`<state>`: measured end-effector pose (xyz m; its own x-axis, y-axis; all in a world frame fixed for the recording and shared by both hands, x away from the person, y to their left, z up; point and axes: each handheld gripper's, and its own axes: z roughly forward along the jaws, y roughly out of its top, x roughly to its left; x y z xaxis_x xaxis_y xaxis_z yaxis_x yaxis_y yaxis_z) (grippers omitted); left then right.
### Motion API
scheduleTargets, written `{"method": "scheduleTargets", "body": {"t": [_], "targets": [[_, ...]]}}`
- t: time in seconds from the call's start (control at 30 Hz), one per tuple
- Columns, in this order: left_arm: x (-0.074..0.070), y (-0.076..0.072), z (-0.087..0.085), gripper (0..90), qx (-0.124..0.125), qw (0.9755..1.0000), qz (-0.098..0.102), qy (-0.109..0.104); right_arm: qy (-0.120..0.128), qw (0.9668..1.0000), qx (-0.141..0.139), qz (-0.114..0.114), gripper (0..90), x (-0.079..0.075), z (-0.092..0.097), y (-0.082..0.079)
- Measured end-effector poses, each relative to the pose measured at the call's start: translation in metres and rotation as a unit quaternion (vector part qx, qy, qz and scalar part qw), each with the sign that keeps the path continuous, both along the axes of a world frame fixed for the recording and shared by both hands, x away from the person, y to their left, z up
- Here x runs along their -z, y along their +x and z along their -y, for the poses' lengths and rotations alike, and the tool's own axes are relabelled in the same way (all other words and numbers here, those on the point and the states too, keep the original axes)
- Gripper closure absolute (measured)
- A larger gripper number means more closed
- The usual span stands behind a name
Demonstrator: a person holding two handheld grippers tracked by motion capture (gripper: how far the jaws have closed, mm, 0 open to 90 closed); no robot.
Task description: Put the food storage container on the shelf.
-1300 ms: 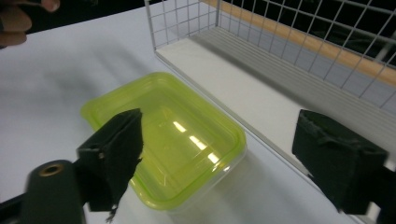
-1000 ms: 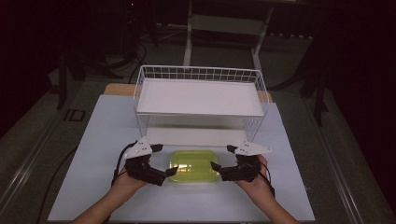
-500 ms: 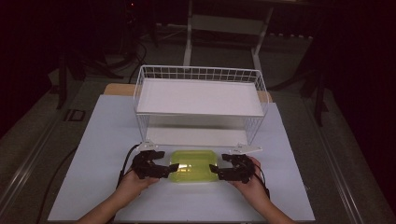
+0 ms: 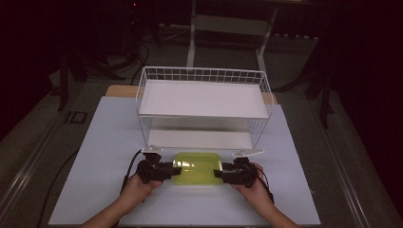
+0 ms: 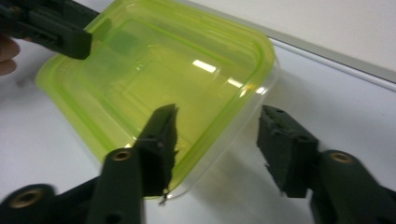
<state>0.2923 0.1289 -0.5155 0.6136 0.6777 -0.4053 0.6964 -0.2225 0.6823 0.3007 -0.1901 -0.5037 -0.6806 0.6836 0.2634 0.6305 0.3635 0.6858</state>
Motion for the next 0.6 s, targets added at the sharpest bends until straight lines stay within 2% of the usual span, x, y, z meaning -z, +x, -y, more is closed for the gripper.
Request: {"method": "scheduleTargets", "body": {"t": [0.17, 0.43, 0.53, 0.6], "targets": [[-0.001, -0.004, 0.0, 59.5, 0.001, 0.9999, 0.013, 0.007, 0.0, 1.0, 0.003, -0.005, 52.9, -0.002, -0.001, -0.003], [-0.006, -0.011, 0.0, 65.8, 0.012, 0.9999, 0.011, 0.004, -0.001, 0.9999, -0.004, -0.01, 59.7, -0.006, -0.002, -0.008], [-0.007, -0.015, 0.0, 68.4, 0.01, 0.9999, 0.01, -0.002, 0.004, 0.9999, -0.005, -0.015, 62.5, -0.008, -0.001, -0.011], [-0.009, -0.019, 0.001, 70.4, 0.004, 0.9999, 0.01, 0.0, 0.015, 0.9996, -0.002, -0.024, 65.3, -0.007, 0.0, -0.014]]}}
